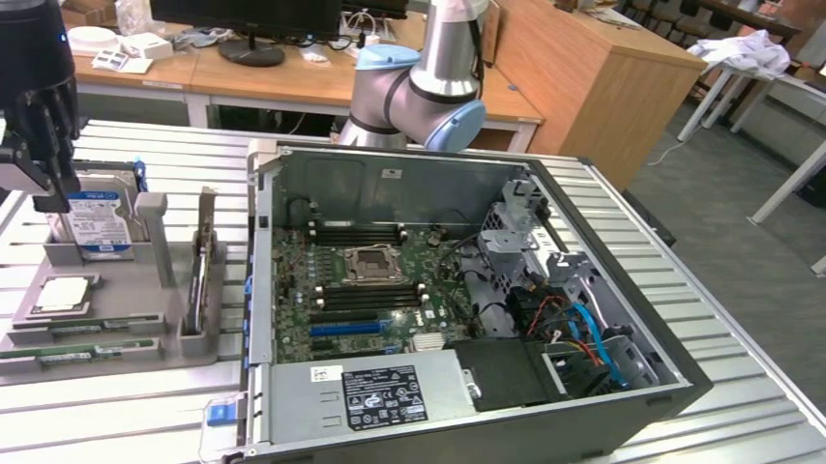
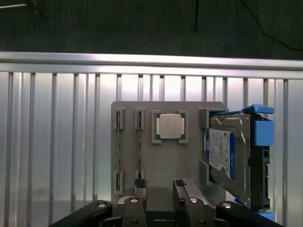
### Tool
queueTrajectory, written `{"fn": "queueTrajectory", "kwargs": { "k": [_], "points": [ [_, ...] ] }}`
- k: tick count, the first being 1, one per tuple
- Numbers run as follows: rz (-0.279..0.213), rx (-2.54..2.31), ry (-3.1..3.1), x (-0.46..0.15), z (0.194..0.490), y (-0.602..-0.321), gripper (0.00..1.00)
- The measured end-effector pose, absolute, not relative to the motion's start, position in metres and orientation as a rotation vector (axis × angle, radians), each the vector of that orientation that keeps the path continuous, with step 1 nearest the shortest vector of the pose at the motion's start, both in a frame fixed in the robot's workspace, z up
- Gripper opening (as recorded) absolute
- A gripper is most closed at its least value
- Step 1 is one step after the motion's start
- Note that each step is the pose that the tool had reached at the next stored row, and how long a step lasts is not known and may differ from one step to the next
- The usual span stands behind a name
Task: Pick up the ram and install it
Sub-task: 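Pick up the ram and move it above insertion slot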
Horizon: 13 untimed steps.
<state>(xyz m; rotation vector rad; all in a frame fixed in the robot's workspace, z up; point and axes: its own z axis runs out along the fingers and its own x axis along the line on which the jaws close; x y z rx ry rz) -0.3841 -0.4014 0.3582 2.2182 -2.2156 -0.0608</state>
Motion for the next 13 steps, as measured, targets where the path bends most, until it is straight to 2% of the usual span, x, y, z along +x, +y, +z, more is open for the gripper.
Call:
{"fn": "queueTrajectory", "kwargs": {
  "k": [13],
  "points": [
    [-0.061, 2.218, -2.215, -0.3841, 0.3490, -0.4014, 0.36]
  ]
}}
